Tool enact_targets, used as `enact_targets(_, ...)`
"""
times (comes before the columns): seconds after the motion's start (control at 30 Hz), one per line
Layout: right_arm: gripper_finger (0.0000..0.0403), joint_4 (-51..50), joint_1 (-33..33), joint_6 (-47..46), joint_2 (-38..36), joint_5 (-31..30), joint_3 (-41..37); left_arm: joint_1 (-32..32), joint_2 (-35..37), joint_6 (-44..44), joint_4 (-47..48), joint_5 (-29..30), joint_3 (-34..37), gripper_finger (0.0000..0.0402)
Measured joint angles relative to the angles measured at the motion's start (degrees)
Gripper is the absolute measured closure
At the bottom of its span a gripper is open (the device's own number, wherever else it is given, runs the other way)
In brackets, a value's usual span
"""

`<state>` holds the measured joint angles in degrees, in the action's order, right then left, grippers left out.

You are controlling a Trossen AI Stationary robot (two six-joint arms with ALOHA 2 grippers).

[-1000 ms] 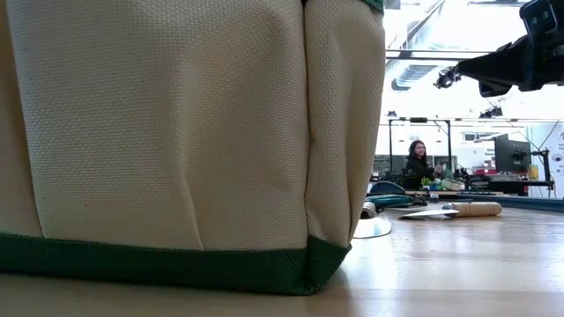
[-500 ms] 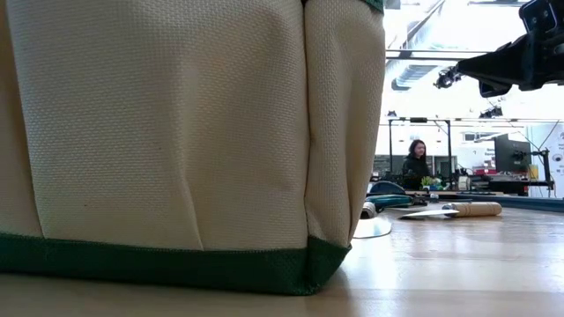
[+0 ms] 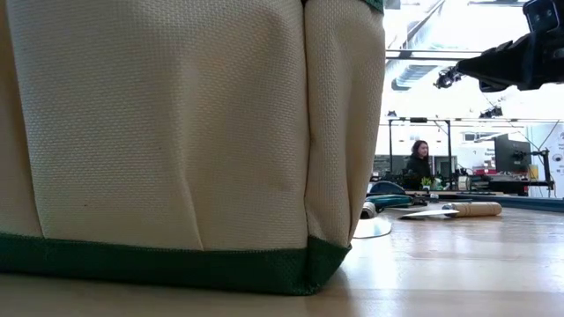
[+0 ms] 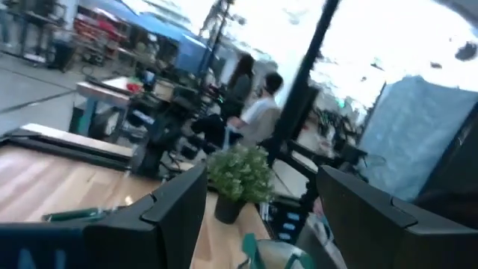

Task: Pick & Place Garden tools in Gardening bag
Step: Put the green spray bottle into the green gardening bag

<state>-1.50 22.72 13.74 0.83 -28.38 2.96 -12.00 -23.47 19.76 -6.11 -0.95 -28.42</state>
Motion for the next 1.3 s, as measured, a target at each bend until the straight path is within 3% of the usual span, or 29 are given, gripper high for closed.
enact_targets(0.13, 0.0400, 0.0, 0.0, -0.3, 0.0, 0.0, 0.0, -5.2, -12.4, 1.5, 2.9, -6.3, -9.8, 0.0154)
enact_targets(0.2, 0.0400, 0.0, 0.0, -0.5, 0.0, 0.0, 0.0, -8.4, -18.6, 4.1, 7.9, -6.1, -15.5, 0.0154)
enact_targets(0.3, 0.0400, 0.0, 0.0, -2.1, 0.0, 0.0, 0.0, -12.9, -27.2, 9.7, 19.7, -0.5, -24.9, 0.0154)
enact_targets(0.43, 0.0400, -0.3, 0.0, -6.1, 0.0, 0.0, 0.0, -16.9, -38.6, 24.3, 38.2, 9.6, -39.3, 0.0154)
enact_targets(0.53, 0.0400, -1.3, 0.0, -6.9, 0.0, 0.0, 0.1, -18.0, -47.2, 36.8, 50.1, 11.8, -50.8, 0.0154)
enact_targets(0.73, 0.0400, -1.2, 0.0, -6.0, 0.0, 0.0, 0.1, -20.4, -63.0, 51.1, 69.9, 4.0, -71.2, 0.0154)
enact_targets(0.83, 0.0400, -1.0, 0.0, -6.0, 0.0, 0.0, 0.1, -20.6, -69.8, 58.8, 80.8, -3.2, -78.8, 0.0154)
enact_targets(0.97, 0.0400, -0.9, 0.0, -6.0, 0.0, 0.0, 0.1, -21.4, -76.4, 69.1, 90.9, -12.7, -83.9, 0.0154)
enact_targets(1.07, 0.0400, -1.0, 0.0, -6.6, 0.0, 0.0, 0.1, -22.6, -79.5, 71.6, 92.8, -18.2, -83.9, 0.0154)
enact_targets(1.3, 0.0400, -1.3, 0.0, -10.5, 0.0, 0.0, 0.1, -26.7, -84.6, 76.7, 93.6, -21.2, -84.0, 0.0154)
